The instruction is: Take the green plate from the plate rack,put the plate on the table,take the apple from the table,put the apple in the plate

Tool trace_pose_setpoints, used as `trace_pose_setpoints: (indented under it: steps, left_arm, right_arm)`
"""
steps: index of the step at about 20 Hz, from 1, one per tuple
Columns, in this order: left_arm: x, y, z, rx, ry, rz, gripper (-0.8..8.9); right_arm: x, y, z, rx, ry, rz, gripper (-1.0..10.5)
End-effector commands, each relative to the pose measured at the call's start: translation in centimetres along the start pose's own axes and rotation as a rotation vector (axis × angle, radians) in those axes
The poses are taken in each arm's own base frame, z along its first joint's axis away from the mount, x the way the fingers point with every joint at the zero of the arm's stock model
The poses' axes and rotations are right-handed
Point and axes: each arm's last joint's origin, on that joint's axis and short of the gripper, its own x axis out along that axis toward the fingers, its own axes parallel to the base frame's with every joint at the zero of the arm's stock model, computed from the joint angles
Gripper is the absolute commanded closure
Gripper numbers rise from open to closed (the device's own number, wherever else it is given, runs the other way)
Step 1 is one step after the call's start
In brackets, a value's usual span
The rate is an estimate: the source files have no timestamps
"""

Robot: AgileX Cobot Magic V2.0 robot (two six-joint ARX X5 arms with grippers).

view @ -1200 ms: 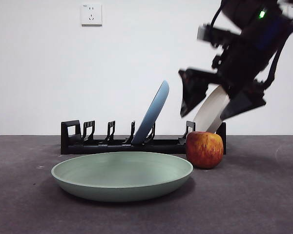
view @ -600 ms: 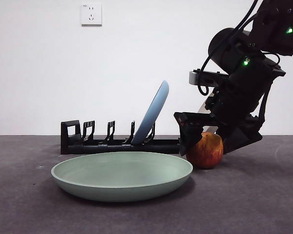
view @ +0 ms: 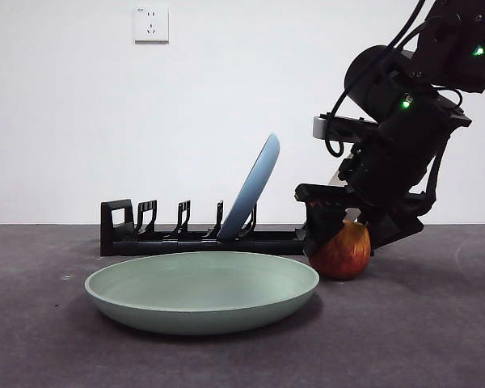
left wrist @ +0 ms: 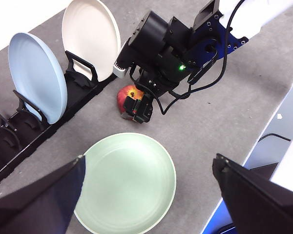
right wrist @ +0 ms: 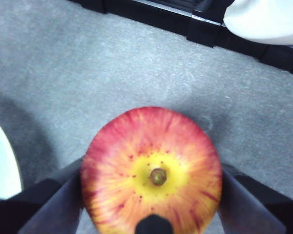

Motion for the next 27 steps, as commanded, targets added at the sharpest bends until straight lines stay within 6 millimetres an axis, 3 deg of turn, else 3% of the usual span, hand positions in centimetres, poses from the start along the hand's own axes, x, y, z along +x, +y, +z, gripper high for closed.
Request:
trace_pose_setpoints:
  steps: [1,6,9,11,14,17,23,27]
  left_arm:
    - [0.1,0.0,-0.1,-0.003,0.009,0.003,3.75]
    - [0.1,0.0,-0.3,0.002,0.023,0.007,3.74]
    - [0.1,0.0,-0.3,0.002,0.023,0.007,3.74]
    - [0.1,0.0,-0.3,0.002,0.023,0.007,3.74]
    - [0.1,0.0,-0.3,0.002,0.024,0.005,3.74]
    - [0.1,0.0,-0.3,0.002,0.023,0.005,3.74]
    - [0.1,0.0,-0.3,-0.003,0.024,0.004,3.74]
    - [0.1,0.0,-0.3,-0.002,0.024,0.004,3.74]
  right_arm:
    - [0.1,0.0,-0.1,0.005,0.01,-0.002,9.6]
    - [-3.6,2.0,1.5,-0.037,-0.07,0.038,9.6]
    - [-6.0,5.1,2.1,-0.101,-0.124,0.108,9.6]
    - [-6.3,7.3,1.6,-0.15,-0.102,0.154,9.6]
    - [-5.8,10.3,0.7,-0.216,-0.077,0.192,9.6]
    - [-4.7,12.0,-0.3,-0.257,-0.05,0.181,9.6]
    - [-1.6,12.9,-2.4,-0.292,0.045,0.152,9.6]
    - [-1.5,13.3,-2.7,-0.308,0.054,0.158,9.6]
